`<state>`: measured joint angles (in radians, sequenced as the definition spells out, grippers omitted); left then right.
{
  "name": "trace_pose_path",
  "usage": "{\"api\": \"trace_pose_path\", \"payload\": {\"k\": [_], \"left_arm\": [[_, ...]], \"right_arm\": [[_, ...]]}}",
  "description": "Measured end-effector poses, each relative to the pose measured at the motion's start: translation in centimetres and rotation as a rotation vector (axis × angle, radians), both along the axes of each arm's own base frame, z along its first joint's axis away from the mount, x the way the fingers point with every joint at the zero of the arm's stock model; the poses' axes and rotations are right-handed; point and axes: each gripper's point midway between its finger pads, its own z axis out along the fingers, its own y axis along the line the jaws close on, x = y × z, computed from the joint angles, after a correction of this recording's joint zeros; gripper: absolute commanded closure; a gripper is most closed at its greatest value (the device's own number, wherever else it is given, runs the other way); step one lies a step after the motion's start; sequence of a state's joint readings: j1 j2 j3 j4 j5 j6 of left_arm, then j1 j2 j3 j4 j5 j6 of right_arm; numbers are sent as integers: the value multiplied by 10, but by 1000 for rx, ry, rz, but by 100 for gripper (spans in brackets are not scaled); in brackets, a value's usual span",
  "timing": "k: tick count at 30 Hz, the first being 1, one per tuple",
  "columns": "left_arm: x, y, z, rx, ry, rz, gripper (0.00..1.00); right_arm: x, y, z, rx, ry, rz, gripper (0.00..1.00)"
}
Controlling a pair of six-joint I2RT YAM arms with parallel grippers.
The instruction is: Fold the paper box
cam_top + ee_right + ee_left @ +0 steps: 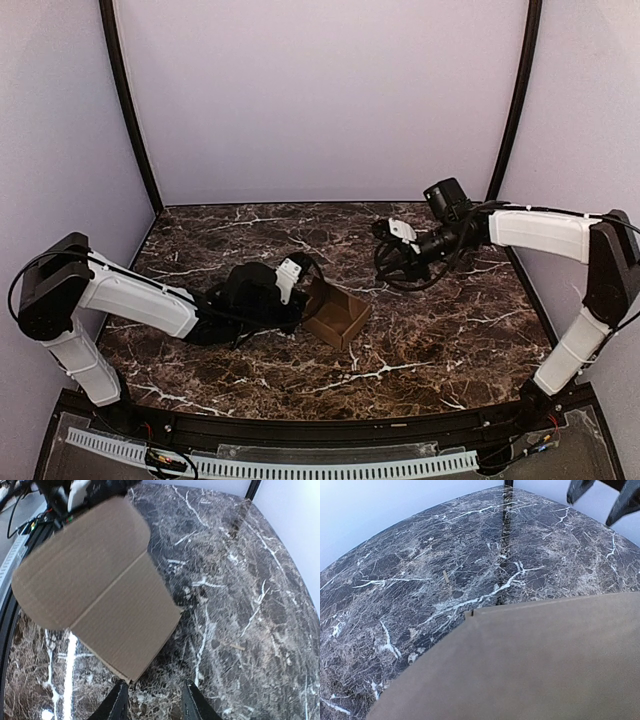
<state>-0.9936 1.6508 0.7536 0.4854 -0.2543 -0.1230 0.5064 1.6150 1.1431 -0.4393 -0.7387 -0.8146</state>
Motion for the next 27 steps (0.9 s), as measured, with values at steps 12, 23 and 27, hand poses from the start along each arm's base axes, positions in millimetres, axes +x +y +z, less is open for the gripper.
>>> {"api": "trace_pose_path", "payload": {"k": [12,23,27], "left_arm": [[-14,3,-9,10,-46,-31,93],[-47,21,7,36,-73,-43,57],[-73,31,8,63,-49,-69,53]], "right_arm": [[-26,65,-2,73,200,77,63],[-50,82,-46,-23,267,123,63],[-53,86,-57,-55,257,128,64]]}}
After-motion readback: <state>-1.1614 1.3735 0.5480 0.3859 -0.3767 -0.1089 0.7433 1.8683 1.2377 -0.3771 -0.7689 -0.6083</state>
